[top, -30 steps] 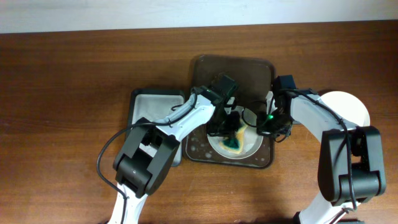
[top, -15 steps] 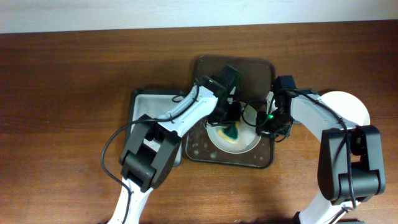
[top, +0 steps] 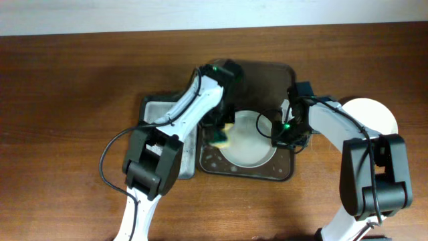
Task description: Clean dirty plates on tray and stack at the side
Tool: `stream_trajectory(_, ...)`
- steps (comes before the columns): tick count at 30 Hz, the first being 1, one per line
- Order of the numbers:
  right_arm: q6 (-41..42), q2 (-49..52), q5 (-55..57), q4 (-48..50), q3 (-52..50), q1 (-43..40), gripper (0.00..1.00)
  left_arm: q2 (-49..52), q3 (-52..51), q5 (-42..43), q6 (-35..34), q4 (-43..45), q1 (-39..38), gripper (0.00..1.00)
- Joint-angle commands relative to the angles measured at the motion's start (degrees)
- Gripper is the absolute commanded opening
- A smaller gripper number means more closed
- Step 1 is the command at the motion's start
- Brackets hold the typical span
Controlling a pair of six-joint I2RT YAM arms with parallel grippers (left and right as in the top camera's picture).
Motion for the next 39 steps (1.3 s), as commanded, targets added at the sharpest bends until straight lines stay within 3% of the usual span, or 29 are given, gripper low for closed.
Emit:
stream_trajectory(1, -2.43, -4.76, 5.73, -1.57, -0.63, -0.79, 0.04, -1.49, 11.21, -3.45, 5.27, -6.71, 1.68, 0.0)
stream_trajectory(4, -2.4, -13.88, 7.65, -2.62, -0.63, -0.72, 0.04, -6.29, 15.39, -3.13, 8.66, -11.19, 3.76, 0.0)
stream_trajectory(9, -2.03, -28.48, 24.68, -6.45, -0.15, 5.68, 0.04, -11.13, 14.97, -3.1, 14.56, -20.61, 12.9, 0.0)
stream_trajectory(12, -1.29, -32.59, 33.68, -6.54, -0.11, 11.63, 0.04, -11.28, 11.43, -2.97, 17.09, -19.71, 15.5, 0.0)
stream_trajectory(17, -1.29, -32.98, 41.03, -6.78, -0.09, 17.44, 0.04, -15.3, -6.43, -2.43, 18.78, -9.2, 15.98, 0.0)
stream_trajectory(20, -1.31, -32.98, 42.77, -6.95, -0.09, 18.51, 0.04, -26.75, -29.11, -0.7, 18.71, 7.61, 17.86, 0.0)
stream_trajectory(24, -1.33, -32.98, 52.26, -7.1, 1.03, 21.55, 0.04, -36.72, -44.72, 3.1, 18.29, 22.93, 20.96, 0.0)
stream_trajectory(27, -1.29, -32.98, 58.8, -10.19, 3.67, 27.47, 0.04, -37.07, -45.97, 3.08, 18.29, 23.32, 20.92, 0.0)
stream_trajectory(30, -1.31, -32.98, 74.73, -13.86, 3.87, 36.81, 0.04, -37.05, -45.97, 2.91, 18.29, 24.41, 20.92, 0.0)
stream_trajectory(35, 1.81, -32.98, 83.58, -16.74, 3.87, 45.9, 0.04, -37.05, -45.97, 2.91, 18.32, 24.46, 20.92, 0.0)
stream_trajectory(39, 2.82, -32.98, 85.35, -16.41, 3.87, 47.6, 0.04, -37.05, -45.97, 2.91, 18.32, 24.44, 20.92, 0.0)
